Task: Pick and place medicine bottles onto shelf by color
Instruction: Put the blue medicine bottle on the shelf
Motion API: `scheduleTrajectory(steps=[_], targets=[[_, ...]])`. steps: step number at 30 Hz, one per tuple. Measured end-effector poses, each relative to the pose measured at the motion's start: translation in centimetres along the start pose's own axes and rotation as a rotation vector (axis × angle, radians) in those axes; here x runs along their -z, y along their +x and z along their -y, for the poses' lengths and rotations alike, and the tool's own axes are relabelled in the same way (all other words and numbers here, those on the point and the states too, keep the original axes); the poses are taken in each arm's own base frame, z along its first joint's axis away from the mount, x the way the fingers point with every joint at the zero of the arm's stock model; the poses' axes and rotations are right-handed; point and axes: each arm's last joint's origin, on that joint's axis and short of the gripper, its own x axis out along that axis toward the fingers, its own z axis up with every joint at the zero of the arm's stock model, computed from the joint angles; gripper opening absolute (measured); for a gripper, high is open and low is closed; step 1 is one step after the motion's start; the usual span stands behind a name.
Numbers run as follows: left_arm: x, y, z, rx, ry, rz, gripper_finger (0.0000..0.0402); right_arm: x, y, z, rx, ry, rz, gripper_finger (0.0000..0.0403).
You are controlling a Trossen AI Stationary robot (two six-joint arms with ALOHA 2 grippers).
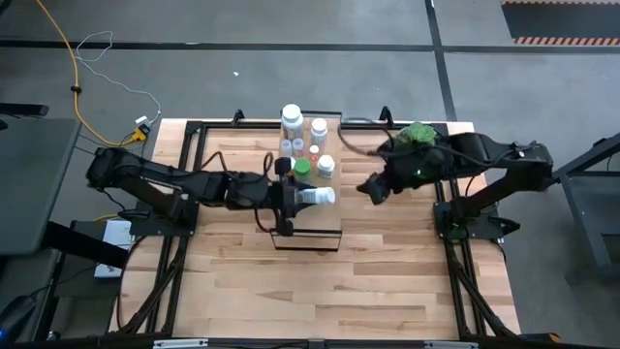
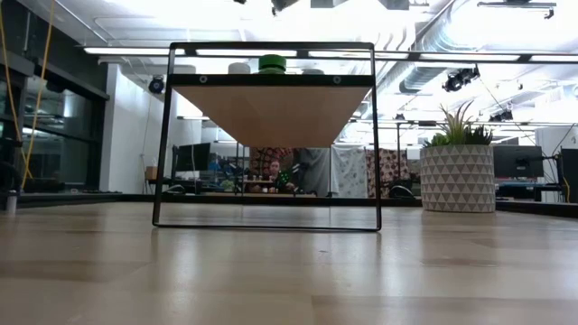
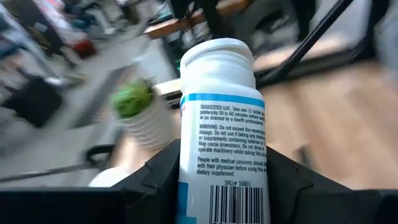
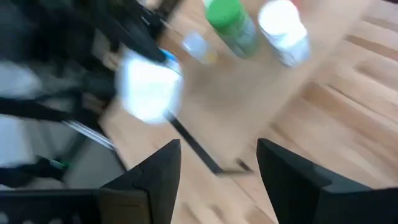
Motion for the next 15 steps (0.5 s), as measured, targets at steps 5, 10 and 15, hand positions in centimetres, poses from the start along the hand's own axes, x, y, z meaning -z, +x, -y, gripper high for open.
scheduleTrajectory(steps=[5,10,15], targets=[[0.0,0.0,-1.4,0.168,-0.234,0.050,0.0146,1.9,-0.2,0.3,0.113,-0.093,-0.056,0.0201],[0.0,0.2,-1.7,0.276,-0.383,0.149,0.0146,3.7,0.0,0.1,0.143,-0.153,-0.044,0.0201],[-0.3,0.2,-1.8,0.300,-0.500,0.214,0.0147,7.2,3.1,1.5,0.091,-0.128,-0.060,0.0201]])
